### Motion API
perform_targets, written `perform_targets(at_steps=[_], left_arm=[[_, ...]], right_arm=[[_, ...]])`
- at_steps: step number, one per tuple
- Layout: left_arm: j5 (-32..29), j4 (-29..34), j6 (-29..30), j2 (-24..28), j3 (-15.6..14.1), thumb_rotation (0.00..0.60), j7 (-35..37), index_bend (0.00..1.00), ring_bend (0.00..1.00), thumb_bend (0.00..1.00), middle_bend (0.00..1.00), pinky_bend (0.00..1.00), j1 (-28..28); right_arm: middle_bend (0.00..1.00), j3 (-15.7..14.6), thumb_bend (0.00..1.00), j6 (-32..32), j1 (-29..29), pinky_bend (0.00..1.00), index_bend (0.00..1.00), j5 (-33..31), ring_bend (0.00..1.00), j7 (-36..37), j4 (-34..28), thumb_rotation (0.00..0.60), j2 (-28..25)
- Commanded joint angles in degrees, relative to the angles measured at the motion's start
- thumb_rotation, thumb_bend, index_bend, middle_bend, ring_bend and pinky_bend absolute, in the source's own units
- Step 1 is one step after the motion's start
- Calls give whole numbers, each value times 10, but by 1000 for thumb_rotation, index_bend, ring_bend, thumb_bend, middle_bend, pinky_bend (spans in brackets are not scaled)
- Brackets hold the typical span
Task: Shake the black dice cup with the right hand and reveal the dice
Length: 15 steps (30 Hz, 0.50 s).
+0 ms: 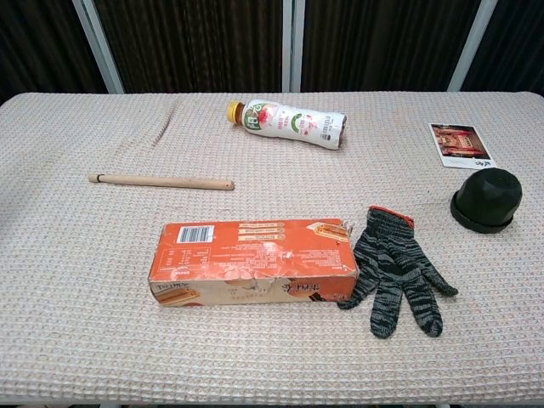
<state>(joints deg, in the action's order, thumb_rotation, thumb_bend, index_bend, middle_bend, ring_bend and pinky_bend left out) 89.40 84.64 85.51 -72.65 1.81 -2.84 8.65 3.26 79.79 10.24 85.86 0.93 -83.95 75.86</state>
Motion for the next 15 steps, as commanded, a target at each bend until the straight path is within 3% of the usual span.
perform_targets(at_steps=[1,15], left_arm=[[-1,3,-1,2,0,600,-3,169,0,123,126,183,0],[-8,18,2,11,7,600,-18,163,0,123,126,183,0]], right_arm=[[62,0,0,-1,0,0,0,0,0,0,-1,600,-1],[63,3,0,-24,3,0,0,-22,0,20,23,600,9]])
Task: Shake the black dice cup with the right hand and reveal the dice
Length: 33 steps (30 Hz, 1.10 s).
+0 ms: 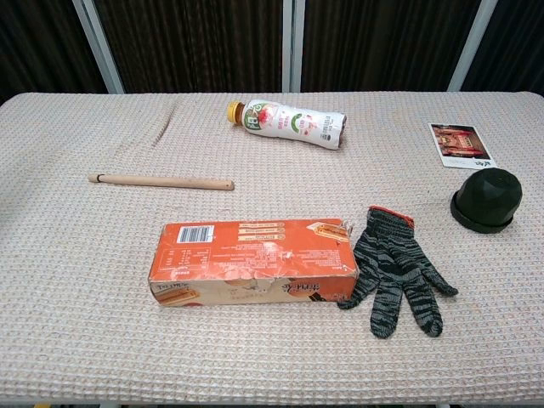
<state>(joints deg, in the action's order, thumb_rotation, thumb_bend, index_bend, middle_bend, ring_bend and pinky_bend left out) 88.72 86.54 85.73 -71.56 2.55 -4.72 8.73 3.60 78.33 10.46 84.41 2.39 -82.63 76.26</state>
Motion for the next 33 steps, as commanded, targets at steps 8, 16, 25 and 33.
perform_targets(at_steps=[8,16,25,33], left_arm=[[7,-26,-4,-20,-10,600,16,163,0,123,126,183,-1],[9,-37,-5,-23,-11,600,37,163,0,123,126,183,-1],[7,-48,-13,-23,-15,600,61,163,0,123,126,183,0],[3,-53,-17,-23,-14,600,64,163,0,123,126,183,1]], right_arm=[[79,6,0,-52,16,0,0,-29,0,44,83,600,41],[99,19,3,-120,55,0,0,-44,0,118,168,600,100],[101,31,18,-182,92,0,0,-62,0,136,201,600,131],[151,40,22,-208,111,0,0,-70,0,169,212,600,142]])
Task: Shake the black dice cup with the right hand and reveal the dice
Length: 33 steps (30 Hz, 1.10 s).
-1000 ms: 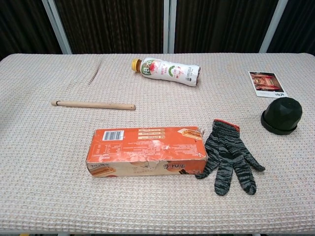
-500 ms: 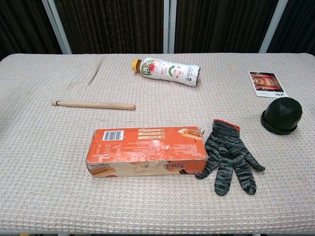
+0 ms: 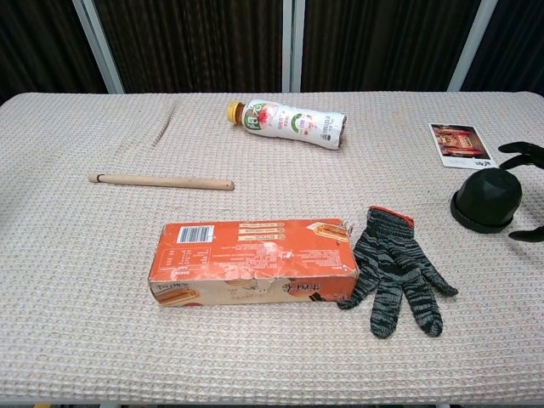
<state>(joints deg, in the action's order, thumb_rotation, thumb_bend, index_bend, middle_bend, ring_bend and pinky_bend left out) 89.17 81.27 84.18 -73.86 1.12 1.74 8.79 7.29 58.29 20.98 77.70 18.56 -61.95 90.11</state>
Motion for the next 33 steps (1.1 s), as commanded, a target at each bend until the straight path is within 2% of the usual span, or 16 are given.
perform_targets(at_steps=[1,21,33], left_arm=[[-2,-1,-3,0,0,600,-1,163,0,123,126,183,1],[-7,-5,-8,0,1,600,-1,163,0,123,126,183,2],[-7,2,-6,5,2,600,-5,163,0,124,126,183,2]], right_arm=[[158,4,24,-11,8,0,0,-4,0,11,7,600,5],[215,4,30,-48,32,0,0,-16,0,28,26,600,24],[228,4,34,-45,36,0,0,-16,0,23,28,600,30]])
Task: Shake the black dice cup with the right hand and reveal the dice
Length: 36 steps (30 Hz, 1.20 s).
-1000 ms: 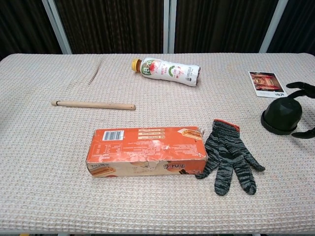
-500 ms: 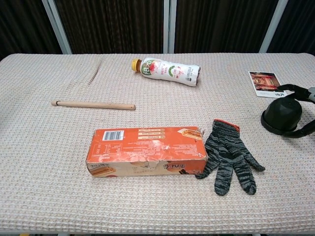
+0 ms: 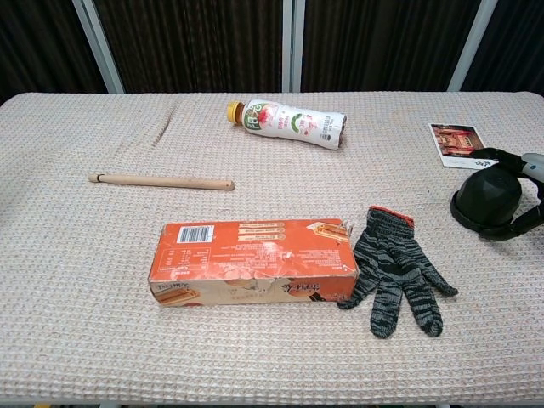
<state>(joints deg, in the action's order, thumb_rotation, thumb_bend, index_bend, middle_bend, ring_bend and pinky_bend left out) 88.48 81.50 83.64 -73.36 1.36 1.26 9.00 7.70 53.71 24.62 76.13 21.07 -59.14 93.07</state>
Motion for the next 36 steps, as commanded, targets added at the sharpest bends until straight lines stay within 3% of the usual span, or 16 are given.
perform_targets(at_steps=[1,19,36], left_arm=[[0,0,-1,0,0,600,-1,163,0,123,126,183,0],[-2,1,-4,0,-1,600,-1,163,0,123,126,183,1],[-2,2,-1,1,0,600,0,163,0,123,127,183,0]], right_arm=[[229,-1,35,2,-1,0,0,-1,0,-2,-1,600,0],[246,0,54,2,0,0,0,-6,0,-2,-1,600,1],[363,-1,101,26,-6,0,27,-1,0,-9,-1,600,6]])
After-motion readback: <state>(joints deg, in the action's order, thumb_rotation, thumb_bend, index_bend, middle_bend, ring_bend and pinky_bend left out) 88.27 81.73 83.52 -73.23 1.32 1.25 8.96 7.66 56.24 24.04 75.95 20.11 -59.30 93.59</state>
